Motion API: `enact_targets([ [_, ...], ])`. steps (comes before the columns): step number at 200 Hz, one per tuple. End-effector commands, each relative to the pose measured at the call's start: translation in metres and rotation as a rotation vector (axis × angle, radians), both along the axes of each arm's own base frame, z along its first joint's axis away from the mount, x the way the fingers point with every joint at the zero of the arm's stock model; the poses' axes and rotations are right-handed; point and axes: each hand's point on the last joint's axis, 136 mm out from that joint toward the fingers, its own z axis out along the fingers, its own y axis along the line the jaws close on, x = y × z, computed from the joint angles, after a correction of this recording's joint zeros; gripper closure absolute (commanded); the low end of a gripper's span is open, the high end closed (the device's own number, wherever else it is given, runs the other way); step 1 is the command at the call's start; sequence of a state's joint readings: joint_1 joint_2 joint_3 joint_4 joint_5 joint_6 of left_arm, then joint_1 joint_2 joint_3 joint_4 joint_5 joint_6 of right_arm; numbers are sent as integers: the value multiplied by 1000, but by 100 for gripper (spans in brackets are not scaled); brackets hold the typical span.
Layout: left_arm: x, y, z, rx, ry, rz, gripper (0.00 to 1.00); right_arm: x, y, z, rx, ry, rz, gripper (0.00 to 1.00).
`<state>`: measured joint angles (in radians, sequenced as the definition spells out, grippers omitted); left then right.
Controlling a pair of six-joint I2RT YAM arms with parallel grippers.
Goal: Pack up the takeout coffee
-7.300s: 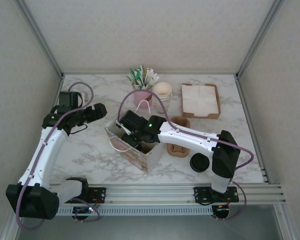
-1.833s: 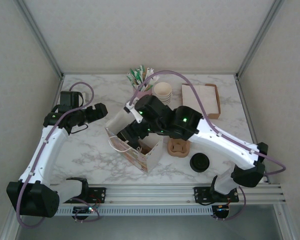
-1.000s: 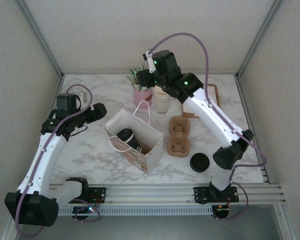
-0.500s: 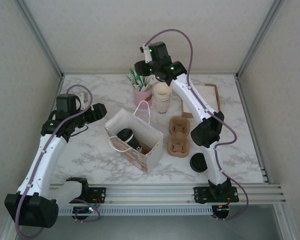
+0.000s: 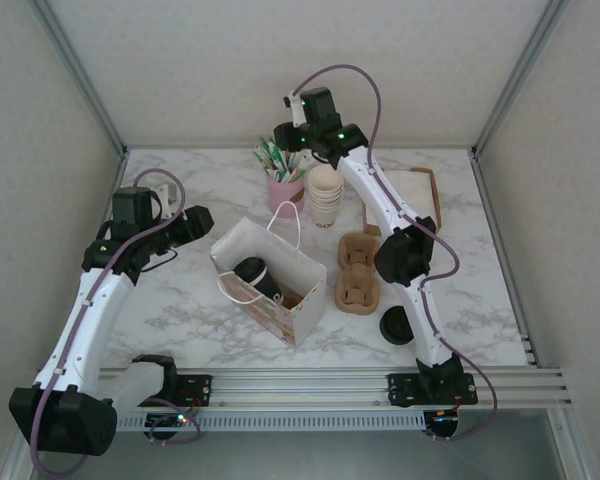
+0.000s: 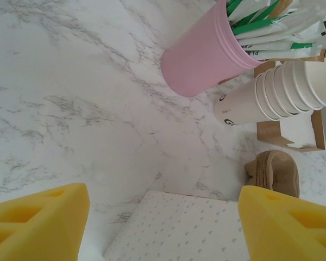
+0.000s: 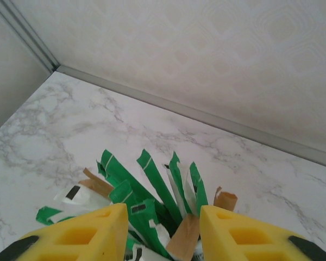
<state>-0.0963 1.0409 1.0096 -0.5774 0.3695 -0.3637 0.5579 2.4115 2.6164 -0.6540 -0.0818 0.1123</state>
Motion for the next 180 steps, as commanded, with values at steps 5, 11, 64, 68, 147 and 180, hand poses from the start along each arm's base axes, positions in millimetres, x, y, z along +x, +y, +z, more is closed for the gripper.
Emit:
enact_targets([
  [5,-3,-4,2,-20,-14,-20,28,13,3,10,35,-54,-1,63],
  [11,-3,-4,2,-20,-15,-21,29,16,2,7,33,-53,-9,63],
  [64,-3,-6,2,-28,-11,-29,30,29,-1,1,42,-73,-36,69],
  [68,-3,-6,2,-30,-9,-27,30,29,0,1,42,-75,-36,70],
  [147,-3,-8,2,-37,-12,-32,32,33,3,9,63,-103,-26,100],
  [180,-3,-7,2,-35,-13,-29,32,29,3,28,84,-134,-14,100],
])
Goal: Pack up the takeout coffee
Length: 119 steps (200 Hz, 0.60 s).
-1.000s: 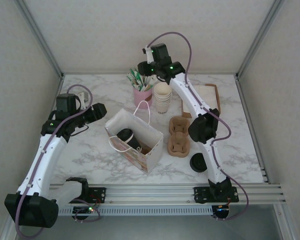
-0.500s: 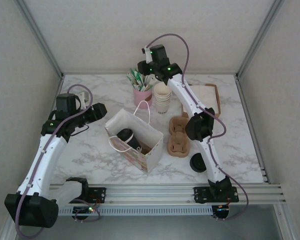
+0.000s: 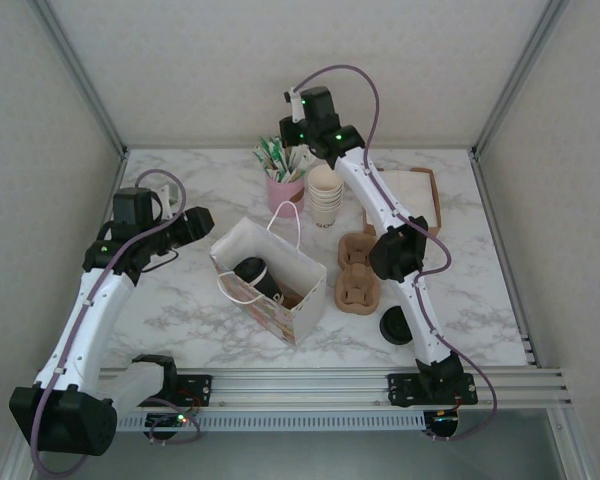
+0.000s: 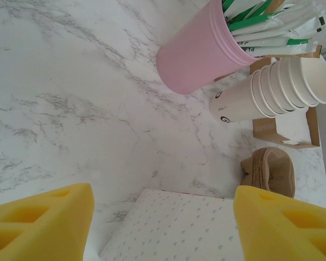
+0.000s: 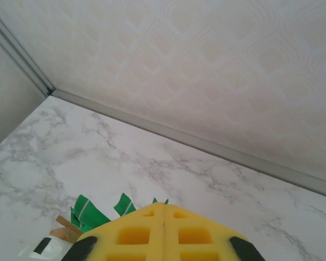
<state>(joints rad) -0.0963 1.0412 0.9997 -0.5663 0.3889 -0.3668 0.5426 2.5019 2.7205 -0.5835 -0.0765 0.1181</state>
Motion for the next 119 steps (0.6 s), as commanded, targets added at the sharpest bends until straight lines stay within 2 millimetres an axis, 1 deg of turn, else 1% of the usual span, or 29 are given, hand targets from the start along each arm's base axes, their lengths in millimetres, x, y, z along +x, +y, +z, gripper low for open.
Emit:
enact_targets([
  [1,-2,-4,4,-20,-15,-15,32,3,0,26,37,-65,8,100],
  [14,-2,-4,4,-21,-15,-17,32,2,-1,30,31,-73,11,100],
  [51,-2,-5,3,-22,-14,-20,32,-1,-3,30,22,-63,14,100],
  [61,-2,-4,3,-22,-11,-17,32,-3,-2,32,27,-61,20,100],
  [74,-2,-4,4,-23,-14,-17,32,-6,-3,41,40,-70,20,100],
  [82,-2,-4,3,-21,-14,-15,32,-8,-3,49,49,-79,20,100],
  [96,-2,-3,2,-14,-13,-9,32,-13,-6,70,72,-110,19,100],
  [119,-1,-2,2,-12,-13,-2,31,-30,-14,117,113,-175,26,100],
])
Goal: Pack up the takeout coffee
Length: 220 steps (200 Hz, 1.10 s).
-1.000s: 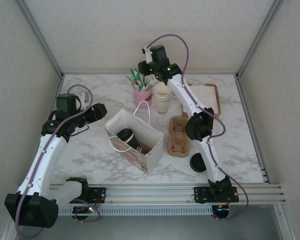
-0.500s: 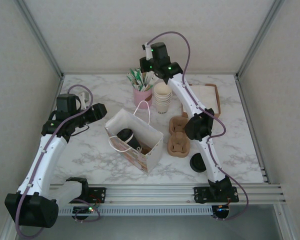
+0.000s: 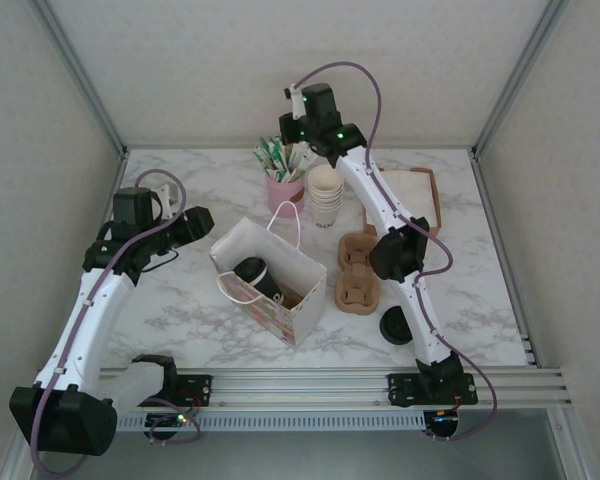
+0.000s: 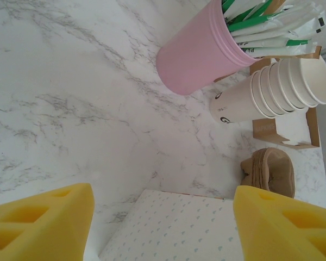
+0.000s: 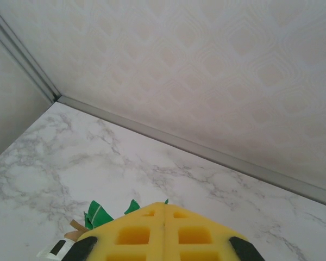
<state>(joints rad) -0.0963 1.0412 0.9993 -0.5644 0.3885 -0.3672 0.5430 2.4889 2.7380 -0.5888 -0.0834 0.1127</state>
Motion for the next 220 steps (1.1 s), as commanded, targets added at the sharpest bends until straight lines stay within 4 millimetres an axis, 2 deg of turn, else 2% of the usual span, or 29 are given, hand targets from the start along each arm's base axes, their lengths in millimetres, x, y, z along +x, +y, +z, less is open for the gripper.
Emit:
enact_targets([
  [1,-1,-2,2,-11,-12,-3,31,-27,-14,104,104,-154,18,100],
  [34,-1,0,3,-13,-19,9,30,-65,-26,174,151,-256,38,100],
  [76,0,3,2,2,-26,22,30,-133,-31,246,184,-367,104,100],
  [121,0,3,1,-1,-28,26,29,-232,-37,315,199,-505,192,100],
  [124,0,3,2,0,-29,27,29,-245,-32,319,206,-513,216,100],
  [136,0,3,2,-2,-30,27,29,-275,-32,333,205,-549,249,100],
  [156,0,3,2,-5,-33,29,29,-321,-34,347,210,-586,302,100],
  [185,0,4,3,-3,-37,32,29,-373,-37,346,236,-549,392,100],
  [202,1,4,3,-1,-38,35,29,-393,-40,338,238,-510,420,100],
  [220,0,6,3,6,-40,39,29,-402,-40,316,208,-455,431,100],
])
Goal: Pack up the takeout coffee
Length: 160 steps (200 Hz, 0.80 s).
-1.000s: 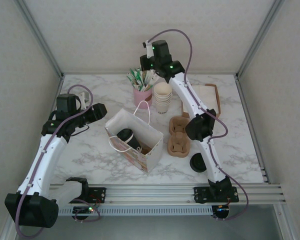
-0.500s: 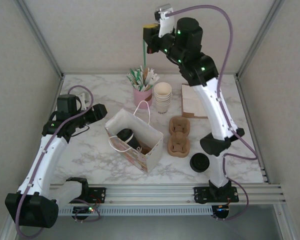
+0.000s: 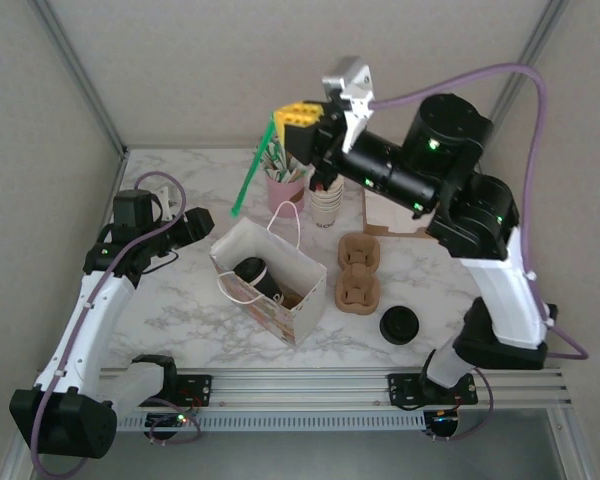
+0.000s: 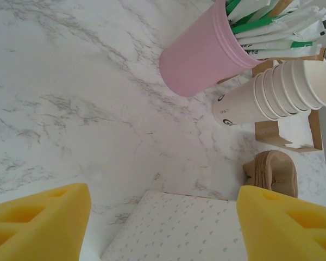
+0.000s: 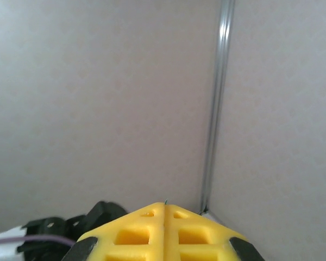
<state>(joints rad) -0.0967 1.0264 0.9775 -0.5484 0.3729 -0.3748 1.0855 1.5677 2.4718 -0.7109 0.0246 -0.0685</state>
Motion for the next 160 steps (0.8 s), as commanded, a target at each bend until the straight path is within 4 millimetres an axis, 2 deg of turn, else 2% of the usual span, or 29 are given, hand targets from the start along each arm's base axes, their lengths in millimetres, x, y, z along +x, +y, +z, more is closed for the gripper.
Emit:
enact_targets([
  [1,1,3,5,2,-33,22,29,-5,-1,-26,-59,56,-23,100],
  [30,1,4,5,8,-35,25,29,-5,2,-69,-141,108,-44,100],
  [77,1,5,4,13,-33,29,28,4,16,-153,-302,204,-66,100],
  [82,1,5,4,13,-32,29,28,4,16,-159,-311,209,-68,96],
  [90,1,5,3,15,-30,30,28,6,17,-164,-319,214,-76,84],
  [107,1,5,3,13,-28,27,28,9,15,-169,-323,214,-95,66],
  [160,1,5,3,13,-25,29,28,20,0,-155,-283,175,-187,63],
])
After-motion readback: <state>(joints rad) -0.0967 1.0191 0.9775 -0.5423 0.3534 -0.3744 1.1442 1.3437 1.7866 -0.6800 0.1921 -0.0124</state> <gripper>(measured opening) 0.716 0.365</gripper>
